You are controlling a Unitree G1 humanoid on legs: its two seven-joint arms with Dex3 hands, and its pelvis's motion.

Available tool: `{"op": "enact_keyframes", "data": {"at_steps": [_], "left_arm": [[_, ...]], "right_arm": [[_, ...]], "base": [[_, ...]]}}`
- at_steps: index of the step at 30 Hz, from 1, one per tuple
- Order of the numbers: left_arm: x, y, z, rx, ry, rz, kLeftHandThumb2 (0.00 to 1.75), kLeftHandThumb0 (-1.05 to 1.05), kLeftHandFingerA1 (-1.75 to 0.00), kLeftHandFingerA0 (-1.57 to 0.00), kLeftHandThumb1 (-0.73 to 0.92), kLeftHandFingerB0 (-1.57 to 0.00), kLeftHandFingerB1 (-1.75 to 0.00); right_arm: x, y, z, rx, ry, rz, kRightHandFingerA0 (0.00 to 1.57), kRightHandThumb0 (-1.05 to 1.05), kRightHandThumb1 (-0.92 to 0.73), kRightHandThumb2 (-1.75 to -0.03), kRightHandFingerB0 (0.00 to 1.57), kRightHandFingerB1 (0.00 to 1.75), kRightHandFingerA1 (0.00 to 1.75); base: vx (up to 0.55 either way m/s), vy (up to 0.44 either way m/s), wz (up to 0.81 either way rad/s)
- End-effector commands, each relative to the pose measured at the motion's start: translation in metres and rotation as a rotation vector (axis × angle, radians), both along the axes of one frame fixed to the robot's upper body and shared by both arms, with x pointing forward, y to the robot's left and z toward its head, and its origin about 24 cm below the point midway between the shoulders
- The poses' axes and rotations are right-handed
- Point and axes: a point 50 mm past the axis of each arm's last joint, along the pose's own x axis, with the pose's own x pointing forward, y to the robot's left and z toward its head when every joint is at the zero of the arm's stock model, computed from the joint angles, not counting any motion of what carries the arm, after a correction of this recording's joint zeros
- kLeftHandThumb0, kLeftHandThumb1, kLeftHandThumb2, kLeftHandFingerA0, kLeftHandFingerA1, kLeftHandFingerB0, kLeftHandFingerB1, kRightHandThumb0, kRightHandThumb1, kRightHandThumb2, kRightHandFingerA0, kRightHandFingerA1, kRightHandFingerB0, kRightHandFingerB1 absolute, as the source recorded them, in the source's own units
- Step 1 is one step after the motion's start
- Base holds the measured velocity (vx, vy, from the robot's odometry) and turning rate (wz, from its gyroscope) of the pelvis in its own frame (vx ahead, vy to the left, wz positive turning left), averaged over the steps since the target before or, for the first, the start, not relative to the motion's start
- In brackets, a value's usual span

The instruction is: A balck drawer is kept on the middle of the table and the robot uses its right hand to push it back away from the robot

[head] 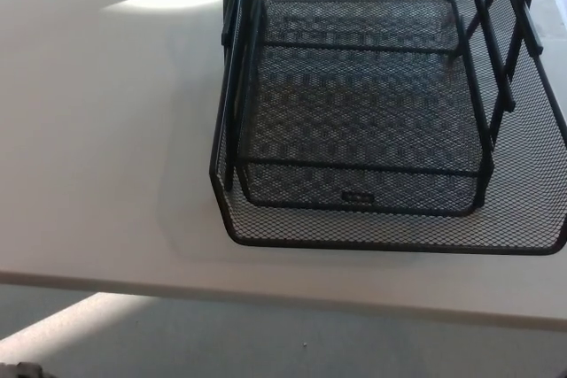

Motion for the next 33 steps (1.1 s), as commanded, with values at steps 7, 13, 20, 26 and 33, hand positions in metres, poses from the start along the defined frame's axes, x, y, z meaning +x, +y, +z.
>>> {"op": "enact_keyframes", "data": {"at_steps": [7, 13, 20, 26, 33], "left_arm": [[-0.003, 0.007, 0.005, -0.013, 0.05, -0.079, 0.63, -0.56, -0.39, -0.5, 0.74, -0.34, -0.33], [-0.004, 0.007, 0.004, -0.018, 0.053, -0.08, 0.63, -0.57, -0.39, -0.48, 0.72, -0.32, -0.33], [-0.001, 0.008, 0.006, -0.016, 0.049, -0.072, 0.63, -0.56, -0.39, -0.49, 0.71, -0.34, -0.33], [-0.002, 0.008, 0.005, -0.02, 0.052, -0.064, 0.62, -0.56, -0.39, -0.48, 0.72, -0.32, -0.32], [-0.001, 0.008, 0.006, -0.022, 0.045, -0.069, 0.63, -0.56, -0.39, -0.49, 0.71, -0.33, -0.33]], "right_arm": [[-0.01, -0.024, 0.029, 0.032, -0.075, 0.059, 0.54, -0.48, -0.79, -0.64, 0.37, 0.35, 0.42], [-0.034, -0.016, 0.088, 0.147, -0.18, 0.194, 0.5, -0.5, -0.8, -0.64, 0.36, 0.33, 0.39], [-0.052, 0.003, 0.17, 0.276, -0.314, 0.408, 0.5, -0.51, -0.8, -0.64, 0.4, 0.34, 0.38], [-0.057, 0.018, 0.233, 0.301, -0.442, 0.53, 0.54, -0.48, -0.75, -0.63, 0.39, 0.35, 0.4], [-0.066, 0.041, 0.286, 0.362, -0.56, 0.714, 0.54, -0.47, -0.75, -0.63, 0.38, 0.36, 0.42]], "base": [[0.0, 0.0, 0.0], [0.0, 0.0, 0.0], [0.0, 0.0, 0.0], [0.0, 0.0, 0.0], [0.0, 0.0, 0.0]]}}
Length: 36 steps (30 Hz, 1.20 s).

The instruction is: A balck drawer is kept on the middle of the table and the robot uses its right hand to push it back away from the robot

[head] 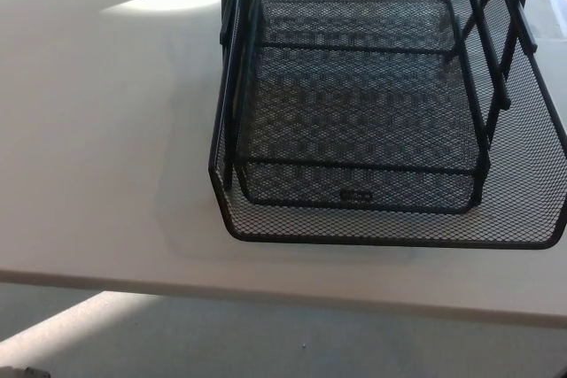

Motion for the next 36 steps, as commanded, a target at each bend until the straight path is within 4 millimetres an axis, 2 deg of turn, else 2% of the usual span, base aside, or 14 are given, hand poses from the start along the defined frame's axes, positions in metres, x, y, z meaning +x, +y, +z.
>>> {"op": "enact_keyframes", "data": {"at_steps": [1, 13, 14, 15, 24, 31, 36], "left_arm": [[-0.003, 0.01, 0.006, 0.005, 0.015, -0.012, 0.62, -0.56, -0.39, -0.48, 0.71, -0.32, -0.33], [0.001, 0.008, 0.007, 0.014, 0.011, -0.02, 0.62, -0.54, -0.39, -0.5, 0.74, -0.34, -0.33], [0.001, 0.008, 0.007, 0.012, 0.007, -0.022, 0.62, -0.53, -0.39, -0.51, 0.74, -0.35, -0.33], [0.001, 0.009, 0.007, 0.01, 0.006, -0.02, 0.62, -0.55, -0.39, -0.49, 0.71, -0.33, -0.33], [0.0, 0.009, 0.006, 0.01, 0.006, -0.019, 0.62, -0.56, -0.4, -0.5, 0.71, -0.32, -0.33], [0.0, 0.01, 0.006, 0.009, 0.01, -0.011, 0.62, -0.56, -0.39, -0.49, 0.7, -0.32, -0.33], [-0.001, 0.01, 0.006, 0.006, 0.007, -0.016, 0.62, -0.55, -0.4, -0.5, 0.71, -0.33, -0.33]], "right_arm": [[-0.033, 0.055, 0.176, 0.034, -0.217, 0.63, 0.53, -0.46, -0.75, -0.63, 0.38, 0.36, 0.42], [-0.029, 0.096, 0.2, -0.053, -0.192, 0.925, 0.59, -0.47, -0.75, -0.63, 0.4, 0.36, 0.44], [-0.028, 0.099, 0.202, -0.055, -0.177, 0.947, 0.54, -0.52, -0.64, -0.89, 0.37, 0.49, 0.56], [-0.028, 0.102, 0.203, -0.047, -0.16, 0.971, 0.61, -0.44, -0.77, -0.63, 0.42, 0.37, 0.45], [-0.021, 0.115, 0.197, 0.033, 0.033, 1.05, 0.58, -0.43, -0.76, -0.62, 0.39, 0.37, 0.45], [-0.001, 0.115, 0.181, -0.075, 0.153, 1.014, 0.53, -0.44, -0.8, -0.64, 0.36, 0.36, 0.44], [0.009, 0.116, 0.173, -0.111, 0.195, 1.018, 0.57, -0.45, -0.79, -0.64, 0.39, 0.36, 0.44]], "base": [[0.0, 0.0, 0.0], [0.0, 0.0, 0.0], [0.0, 0.0, 0.0], [0.0, 0.0, 0.0], [0.0, 0.0, 0.0], [0.0, 0.0, 0.0], [0.0, 0.0, 0.0]]}}
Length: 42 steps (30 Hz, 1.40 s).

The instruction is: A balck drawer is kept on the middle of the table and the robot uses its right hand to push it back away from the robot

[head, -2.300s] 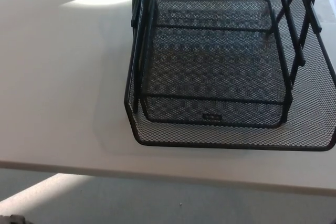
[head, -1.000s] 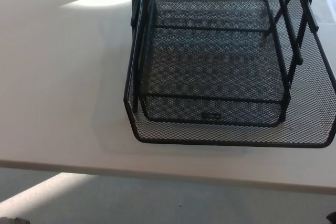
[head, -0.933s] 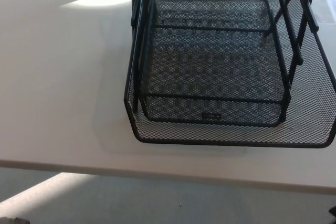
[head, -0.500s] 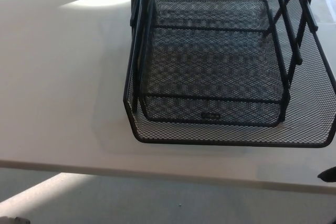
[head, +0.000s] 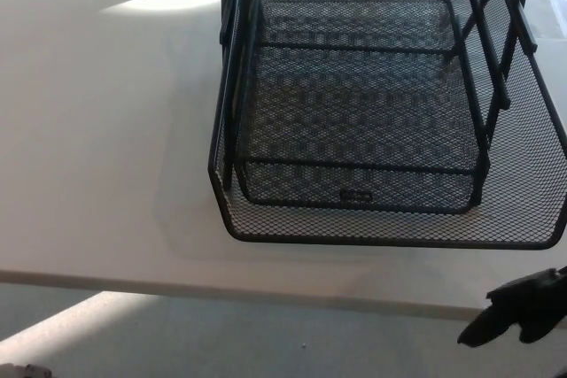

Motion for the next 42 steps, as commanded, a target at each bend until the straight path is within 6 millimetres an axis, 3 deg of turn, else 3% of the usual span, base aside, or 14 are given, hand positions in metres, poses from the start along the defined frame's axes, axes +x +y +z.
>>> {"op": "enact_keyframes", "data": {"at_steps": [1, 9, 10, 15, 18, 19, 21, 41, 42], "left_arm": [[-0.003, 0.01, 0.005, 0.014, 0.009, -0.022, 0.62, -0.55, -0.39, -0.5, 0.74, -0.33, -0.33], [-0.001, 0.008, 0.005, 0.009, 0.008, -0.021, 0.63, -0.55, -0.39, -0.5, 0.71, -0.34, -0.33], [-0.001, 0.008, 0.005, 0.009, 0.01, -0.02, 0.62, -0.55, -0.39, -0.48, 0.71, -0.32, -0.33], [0.0, 0.006, 0.004, 0.011, 0.013, -0.022, 0.62, -0.55, -0.39, -0.5, 0.74, -0.34, -0.33], [0.0, 0.006, 0.004, 0.012, 0.011, -0.029, 0.62, -0.55, -0.39, -0.51, 0.74, -0.35, -0.33], [-0.001, 0.006, 0.004, 0.016, 0.016, -0.03, 0.63, -0.56, -0.39, -0.49, 0.71, -0.33, -0.33], [-0.001, 0.006, 0.004, 0.014, 0.013, -0.032, 0.62, -0.55, -0.39, -0.49, 0.71, -0.33, -0.33], [-0.001, 0.004, 0.003, 0.001, 0.022, -0.028, 0.62, -0.55, -0.39, -0.48, 0.71, -0.32, -0.33], [-0.001, 0.004, 0.003, 0.0, 0.021, -0.027, 0.62, -0.55, -0.39, -0.49, 0.71, -0.32, -0.33]], "right_arm": [[-0.003, 0.019, -0.011, -0.224, 0.369, 0.167, 0.56, -0.45, -0.78, -0.64, 0.39, 0.36, 0.43], [-0.005, 0.04, -0.029, -0.279, 0.434, 0.245, 0.6, -0.46, -0.82, -0.64, 0.42, 0.36, 0.45], [-0.005, 0.047, -0.033, -0.271, 0.433, 0.274, 0.53, -0.5, -0.68, -0.92, 0.37, 0.5, 0.57], [-0.003, 0.063, -0.038, -0.294, 0.443, 0.31, 0.52, -0.5, -0.69, -0.93, 0.36, 0.49, 0.59], [-0.002, 0.07, -0.04, -0.297, 0.449, 0.318, 0.52, -0.5, -0.68, -0.93, 0.36, 0.49, 0.59], [0.001, 0.076, -0.042, -0.294, 0.448, 0.326, 0.58, -0.45, -0.82, -0.64, 0.42, 0.36, 0.47], [0.004, 0.082, -0.044, -0.294, 0.447, 0.328, 0.54, -0.49, -0.76, -0.66, 0.4, 0.37, 0.47], [0.023, 0.13, -0.035, -0.261, 0.39, 0.365, 0.53, -0.47, -0.82, -0.64, 0.41, 0.36, 0.44], [0.025, 0.132, -0.035, -0.256, 0.391, 0.362, 0.49, -0.53, -0.68, -0.93, 0.37, 0.5, 0.57]], "base": [[0.0, 0.0, 0.0], [0.0, 0.0, 0.0], [0.0, 0.0, 0.0], [0.0, 0.0, 0.0], [0.0, 0.0, 0.0], [0.0, 0.0, 0.0], [0.0, 0.0, 0.0], [0.0, 0.0, 0.0], [0.0, 0.0, 0.0]]}}
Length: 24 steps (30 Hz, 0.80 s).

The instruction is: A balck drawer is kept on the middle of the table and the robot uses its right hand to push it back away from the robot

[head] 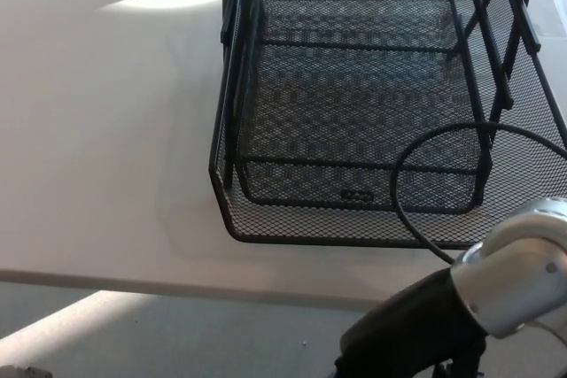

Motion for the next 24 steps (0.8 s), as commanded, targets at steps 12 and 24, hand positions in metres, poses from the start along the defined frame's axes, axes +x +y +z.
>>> {"op": "enact_keyframes", "data": {"at_steps": [12, 24], "left_arm": [[0.0, 0.005, 0.004, 0.022, 0.006, -0.036, 0.63, -0.57, -0.39, -0.48, 0.72, -0.32, -0.33], [-0.002, 0.004, 0.003, 0.006, 0.002, -0.027, 0.62, -0.57, -0.39, -0.48, 0.71, -0.32, -0.33]], "right_arm": [[0.019, 0.021, -0.005, -0.011, 0.043, -0.086, 0.56, -0.46, -0.81, -0.62, 0.42, 0.36, 0.45], [0.04, 0.025, 0.008, 0.005, 0.047, -0.145, 0.55, -0.45, -0.78, -0.64, 0.39, 0.37, 0.44]], "base": [[0.0, 0.0, 0.0], [0.0, 0.0, 0.0]]}}
